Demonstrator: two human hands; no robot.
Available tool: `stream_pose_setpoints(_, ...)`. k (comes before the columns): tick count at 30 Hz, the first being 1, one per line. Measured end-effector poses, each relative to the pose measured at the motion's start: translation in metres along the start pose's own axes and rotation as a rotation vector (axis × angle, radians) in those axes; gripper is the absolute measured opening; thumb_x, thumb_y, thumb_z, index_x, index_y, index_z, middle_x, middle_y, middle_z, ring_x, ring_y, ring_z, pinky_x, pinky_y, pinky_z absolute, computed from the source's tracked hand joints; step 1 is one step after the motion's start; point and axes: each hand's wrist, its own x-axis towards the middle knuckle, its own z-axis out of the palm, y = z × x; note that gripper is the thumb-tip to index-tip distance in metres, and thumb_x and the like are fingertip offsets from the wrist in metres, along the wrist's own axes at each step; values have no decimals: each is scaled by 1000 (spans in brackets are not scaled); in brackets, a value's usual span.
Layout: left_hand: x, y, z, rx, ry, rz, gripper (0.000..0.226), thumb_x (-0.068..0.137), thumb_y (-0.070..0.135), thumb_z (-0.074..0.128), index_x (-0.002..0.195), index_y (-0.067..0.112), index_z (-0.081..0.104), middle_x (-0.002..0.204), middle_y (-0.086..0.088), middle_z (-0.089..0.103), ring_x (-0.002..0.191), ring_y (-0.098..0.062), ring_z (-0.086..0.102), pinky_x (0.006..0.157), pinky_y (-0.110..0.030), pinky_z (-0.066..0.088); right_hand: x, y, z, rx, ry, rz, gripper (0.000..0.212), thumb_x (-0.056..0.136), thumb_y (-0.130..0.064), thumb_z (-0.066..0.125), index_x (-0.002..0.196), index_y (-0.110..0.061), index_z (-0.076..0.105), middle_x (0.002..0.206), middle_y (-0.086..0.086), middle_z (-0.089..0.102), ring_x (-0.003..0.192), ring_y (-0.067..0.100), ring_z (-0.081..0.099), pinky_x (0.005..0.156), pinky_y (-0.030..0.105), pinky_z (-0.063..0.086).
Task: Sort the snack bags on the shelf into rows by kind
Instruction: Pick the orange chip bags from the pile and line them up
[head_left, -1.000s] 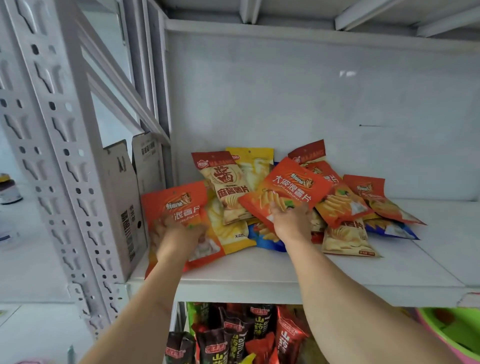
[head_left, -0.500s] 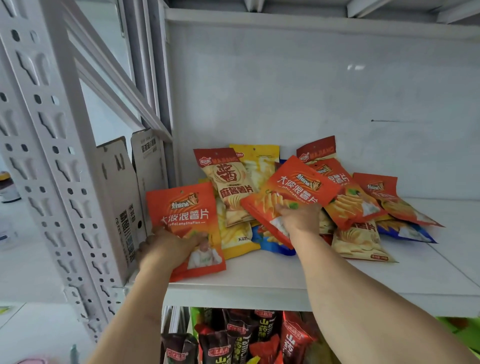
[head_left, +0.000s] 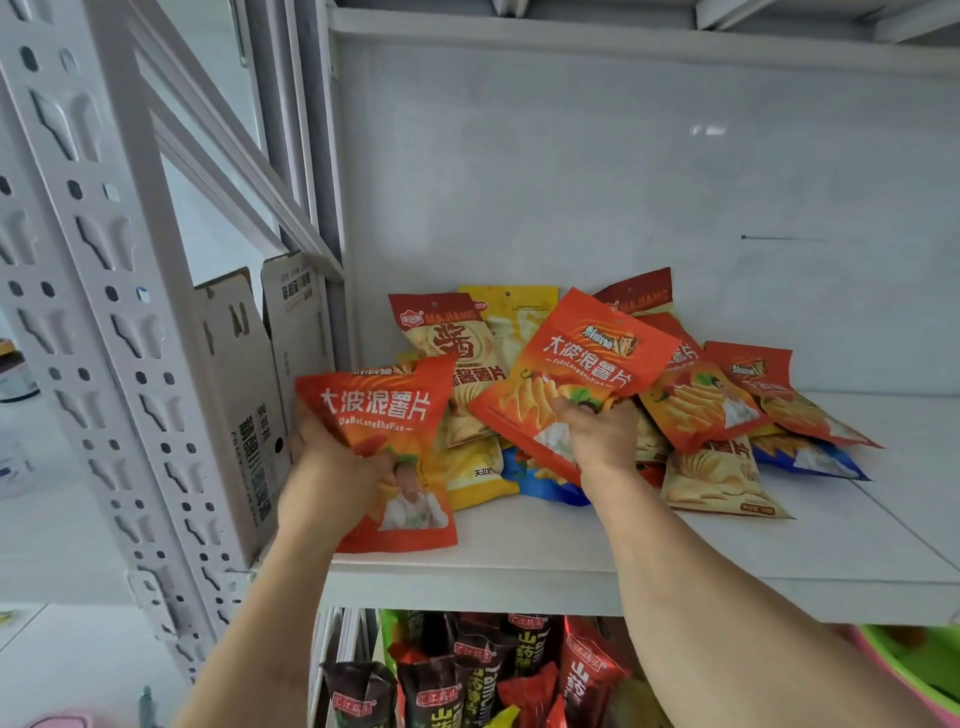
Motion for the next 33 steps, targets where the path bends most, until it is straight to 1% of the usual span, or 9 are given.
stream_pose_setpoints(3,-12,12,-4,-249,-51,18,94,75,21,84,148,19,23,98,5,68,86,-24,69,85,-42,53,-2,-4,-11,11,-113,6,16,83,-20,78,91,-17,65,86,-5,67,84,16,65,81,30,49)
stream_pose_setpoints(5,-22,18,-1,-336,-104,9,69,75,27,78,131,22,38,91,1,73,73,-19,72,80,-42,56,1,-7,-22,71,-147,-15,14,86,-19,76,89,-23,63,85,-6,67,82,14,65,79,29,49)
stream_pose_setpoints(8,-36,29,11,-454,-209,19,54,73,39,71,119,34,41,94,-5,76,76,-25,76,78,-52,60,9,-11,-43,164,-190,3,11,88,-23,75,92,-25,64,73,-10,64,68,11,60,63,27,47)
stream_pose_setpoints(14,-67,68,59,-678,-523,49,32,84,0,73,109,15,60,85,-6,78,71,-25,76,62,-35,62,30,-23,-107,109,-91,16,16,90,-31,72,80,-25,61,52,-9,55,51,11,50,40,22,37)
stream_pose_setpoints(16,-73,79,84,-758,-634,-5,39,81,-6,73,117,6,62,102,-15,77,86,-30,76,72,-39,61,39,-25,-136,124,-60,16,16,90,-27,73,79,-24,62,52,-11,58,49,9,53,39,17,40)
stream_pose_setpoints(18,-81,91,109,-815,-741,-25,49,77,-6,76,122,3,59,110,-17,75,96,-32,74,79,-40,58,48,-26,-167,122,-38,16,13,87,-28,76,80,-22,68,60,-10,64,56,10,58,55,23,49)
stream_pose_setpoints(24,-123,145,194,-891,-897,-33,41,82,-2,73,122,-4,63,113,-22,73,100,-35,72,77,-37,59,84,-24,-272,81,13,12,12,86,-27,76,81,-18,70,65,1,59,62,18,54,66,33,46)
stream_pose_setpoints(28,-161,189,255,-881,-903,-61,37,86,-7,65,122,0,61,111,-23,73,97,-39,72,83,-45,60,114,-21,-350,-27,46,18,19,89,-30,72,75,-20,64,57,-3,52,52,11,48,44,19,36)
stream_pose_setpoints(33,-219,256,325,-881,-985,-53,38,85,-9,66,122,-3,61,115,-22,72,103,-40,70,84,-44,61,158,-15,-451,-65,64,23,24,90,-31,72,73,-18,62,55,-2,52,45,8,47,43,19,36)
